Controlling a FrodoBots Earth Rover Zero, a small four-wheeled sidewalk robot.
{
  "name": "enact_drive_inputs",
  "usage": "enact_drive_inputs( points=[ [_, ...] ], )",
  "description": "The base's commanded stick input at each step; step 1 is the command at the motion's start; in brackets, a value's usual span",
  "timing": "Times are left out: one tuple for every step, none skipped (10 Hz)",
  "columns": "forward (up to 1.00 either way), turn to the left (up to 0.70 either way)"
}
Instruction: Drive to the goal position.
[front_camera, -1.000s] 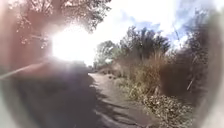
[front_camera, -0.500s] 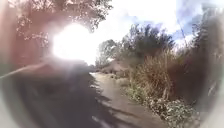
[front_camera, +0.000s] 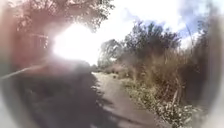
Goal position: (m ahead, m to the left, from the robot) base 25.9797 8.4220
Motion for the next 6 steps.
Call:
enact_drive_inputs(
  points=[
    [0.50, 0.01],
    [0.50, 0.01],
    [0.50, 0.01],
    [0.50, 0.01],
    [0.50, 0.01],
    [0.50, 0.01]
  ],
)
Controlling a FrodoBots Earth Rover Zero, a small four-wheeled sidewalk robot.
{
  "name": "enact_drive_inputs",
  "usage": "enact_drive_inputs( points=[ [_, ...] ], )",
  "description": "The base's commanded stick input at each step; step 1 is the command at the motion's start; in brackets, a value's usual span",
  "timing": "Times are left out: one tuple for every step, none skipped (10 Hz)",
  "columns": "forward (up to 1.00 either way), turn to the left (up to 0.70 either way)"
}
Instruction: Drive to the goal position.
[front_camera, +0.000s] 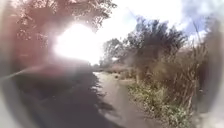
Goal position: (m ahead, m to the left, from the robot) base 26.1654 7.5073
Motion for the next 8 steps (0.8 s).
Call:
enact_drive_inputs(
  points=[
    [0.50, 0.01],
    [0.50, 0.01],
    [0.50, 0.01],
    [0.50, 0.01],
    [0.50, 0.01],
    [0.50, 0.01],
    [0.50, 0.01],
    [0.50, 0.01]
  ],
)
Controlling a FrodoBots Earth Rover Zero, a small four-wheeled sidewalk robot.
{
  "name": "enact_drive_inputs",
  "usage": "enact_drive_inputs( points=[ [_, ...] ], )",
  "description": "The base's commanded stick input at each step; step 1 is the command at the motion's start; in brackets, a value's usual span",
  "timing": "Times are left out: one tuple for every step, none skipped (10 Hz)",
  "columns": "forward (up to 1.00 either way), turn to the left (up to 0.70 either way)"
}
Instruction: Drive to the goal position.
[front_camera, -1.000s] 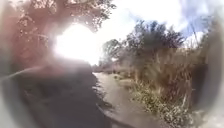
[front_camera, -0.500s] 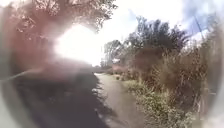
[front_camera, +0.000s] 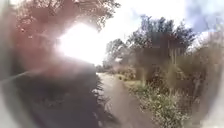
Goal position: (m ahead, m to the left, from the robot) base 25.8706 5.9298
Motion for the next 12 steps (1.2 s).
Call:
enact_drive_inputs(
  points=[
    [0.50, 0.01],
    [0.50, 0.01],
    [0.50, 0.01],
    [0.50, 0.01],
    [0.50, 0.01],
    [0.50, 0.01],
    [0.50, 0.01],
    [0.50, 0.01],
    [0.50, 0.01],
    [0.50, 0.01],
    [0.50, 0.01],
    [0.50, 0.01]
  ],
)
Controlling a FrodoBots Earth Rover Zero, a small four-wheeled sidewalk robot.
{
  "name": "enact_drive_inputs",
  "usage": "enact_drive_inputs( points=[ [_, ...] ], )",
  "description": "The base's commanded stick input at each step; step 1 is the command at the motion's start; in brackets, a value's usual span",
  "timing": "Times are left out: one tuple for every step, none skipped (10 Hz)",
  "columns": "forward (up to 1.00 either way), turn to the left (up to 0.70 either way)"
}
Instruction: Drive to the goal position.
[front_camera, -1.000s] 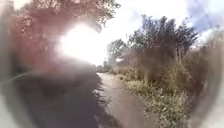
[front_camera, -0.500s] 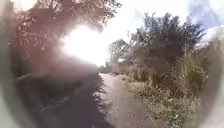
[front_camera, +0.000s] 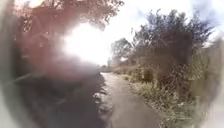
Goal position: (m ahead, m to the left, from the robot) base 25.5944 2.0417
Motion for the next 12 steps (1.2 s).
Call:
enact_drive_inputs(
  points=[
    [0.50, 0.01],
    [0.50, 0.01],
    [0.50, 0.01],
    [0.50, 0.01],
    [0.50, 0.01],
    [0.50, 0.01],
    [0.50, 0.01],
    [0.50, 0.01],
    [0.50, 0.01],
    [0.50, 0.01],
    [0.50, 0.01],
    [0.50, 0.01]
  ],
)
